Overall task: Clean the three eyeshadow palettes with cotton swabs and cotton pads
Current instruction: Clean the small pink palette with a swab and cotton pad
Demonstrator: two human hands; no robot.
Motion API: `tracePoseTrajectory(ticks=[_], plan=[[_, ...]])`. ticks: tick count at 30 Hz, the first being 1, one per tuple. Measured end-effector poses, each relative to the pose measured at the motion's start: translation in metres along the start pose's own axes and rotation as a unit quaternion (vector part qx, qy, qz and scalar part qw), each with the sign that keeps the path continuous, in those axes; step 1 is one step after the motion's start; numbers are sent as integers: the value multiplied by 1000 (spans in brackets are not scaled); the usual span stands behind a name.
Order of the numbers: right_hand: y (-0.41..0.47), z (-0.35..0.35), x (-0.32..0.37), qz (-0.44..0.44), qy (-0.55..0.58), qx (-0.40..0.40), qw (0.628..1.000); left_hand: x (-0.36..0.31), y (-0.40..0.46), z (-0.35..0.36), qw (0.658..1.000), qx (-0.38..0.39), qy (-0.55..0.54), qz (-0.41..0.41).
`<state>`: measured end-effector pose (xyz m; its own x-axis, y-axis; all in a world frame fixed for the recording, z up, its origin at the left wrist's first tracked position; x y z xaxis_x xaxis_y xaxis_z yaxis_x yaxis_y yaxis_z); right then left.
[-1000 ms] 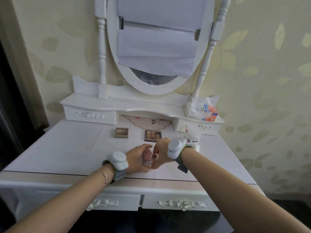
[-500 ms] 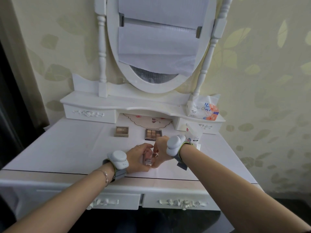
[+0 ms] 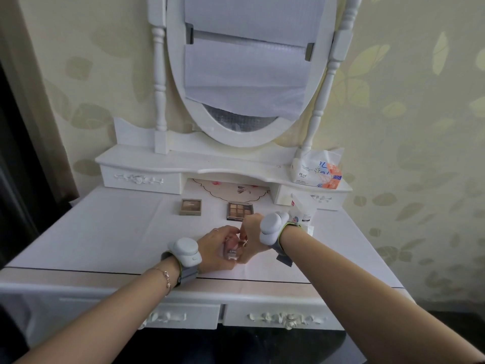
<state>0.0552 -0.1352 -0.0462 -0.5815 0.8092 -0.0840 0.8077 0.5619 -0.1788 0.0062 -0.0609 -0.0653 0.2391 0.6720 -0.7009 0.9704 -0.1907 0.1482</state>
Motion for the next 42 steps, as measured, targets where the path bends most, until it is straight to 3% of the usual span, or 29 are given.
tracePoseTrajectory(ticks=[10,15,19,30,38,42], plan=[[-4,-2,-8,-4,126,5,992,14,5,4,999,-9,28,-24],[-13,-4,-20,15,287,66,956,14,0,5,998,54,-23,-33],[-10,-17,-29,26,390,24,920,19,1,6,994,67,-71,-50],[18,-14,-36,147,331,-35,931,14,2,-3,994,23,-99,-47],[22,-11,-43,164,227,-67,958,25,2,-1,997,15,-69,-43],[20,-9,-44,129,307,-89,939,26,3,-2,997,10,-64,-43]])
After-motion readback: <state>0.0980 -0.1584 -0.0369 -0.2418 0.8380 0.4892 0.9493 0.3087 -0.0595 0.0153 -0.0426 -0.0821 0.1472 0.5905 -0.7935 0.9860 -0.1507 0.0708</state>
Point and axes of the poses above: each hand's wrist, its own y-axis towards the middle knuckle, its own z-axis out of the palm, x = y × z, the point moved 8 cm from there along y, towards the middle knuckle, and after that the axes turned 5 degrees about -x, right-handed, at the moved point
